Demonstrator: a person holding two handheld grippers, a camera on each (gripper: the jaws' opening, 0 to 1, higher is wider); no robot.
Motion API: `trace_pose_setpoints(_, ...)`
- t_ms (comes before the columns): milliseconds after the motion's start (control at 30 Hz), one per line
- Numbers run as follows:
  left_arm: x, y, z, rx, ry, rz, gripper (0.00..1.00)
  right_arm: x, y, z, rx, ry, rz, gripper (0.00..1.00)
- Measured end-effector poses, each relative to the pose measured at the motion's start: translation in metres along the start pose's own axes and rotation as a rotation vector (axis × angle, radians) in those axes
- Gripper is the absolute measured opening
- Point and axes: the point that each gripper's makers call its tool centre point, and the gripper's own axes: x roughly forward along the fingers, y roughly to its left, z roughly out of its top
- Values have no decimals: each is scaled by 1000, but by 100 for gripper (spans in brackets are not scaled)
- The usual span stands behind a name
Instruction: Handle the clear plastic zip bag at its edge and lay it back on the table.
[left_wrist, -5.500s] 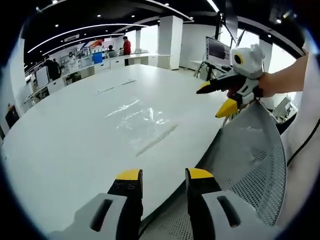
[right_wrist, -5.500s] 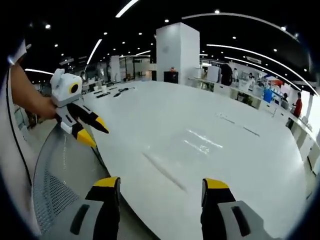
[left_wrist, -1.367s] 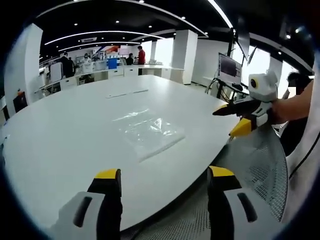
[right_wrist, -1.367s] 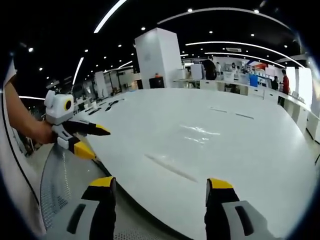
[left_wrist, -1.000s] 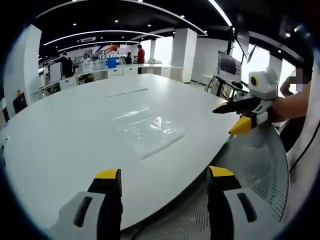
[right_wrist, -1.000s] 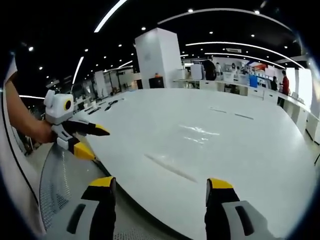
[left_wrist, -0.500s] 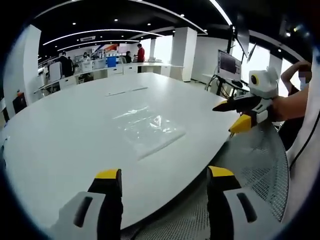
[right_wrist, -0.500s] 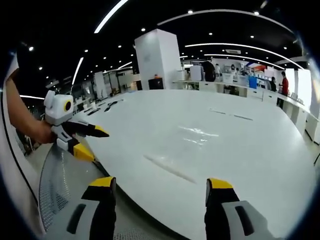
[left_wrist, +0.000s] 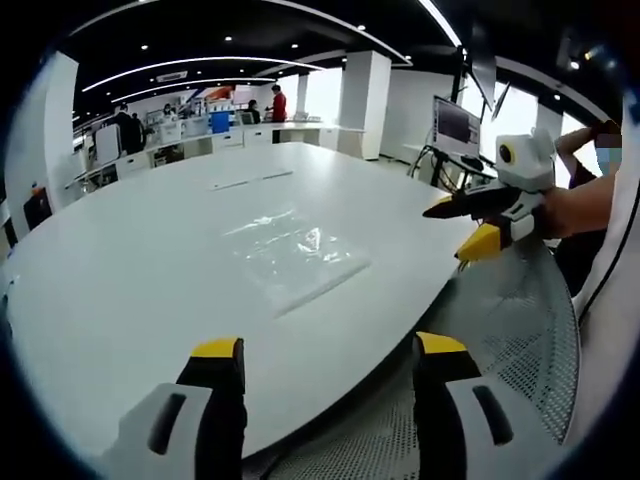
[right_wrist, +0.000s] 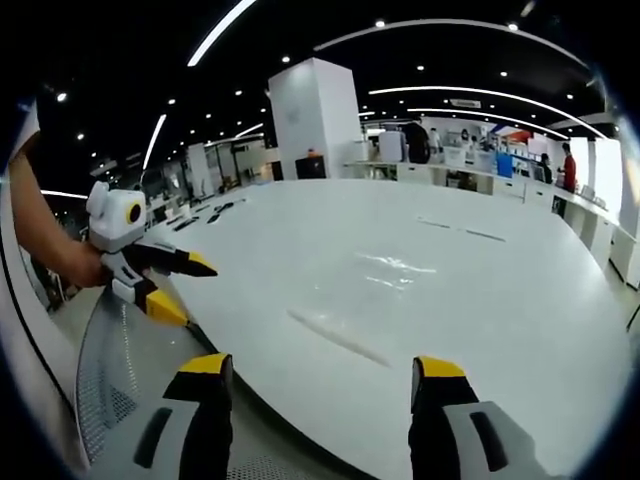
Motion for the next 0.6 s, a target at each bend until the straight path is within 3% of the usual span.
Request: trace_pose_setpoints(600, 1, 2, 0, -5, -13, 2, 65, 3, -1, -4, -13, 11, 5, 72)
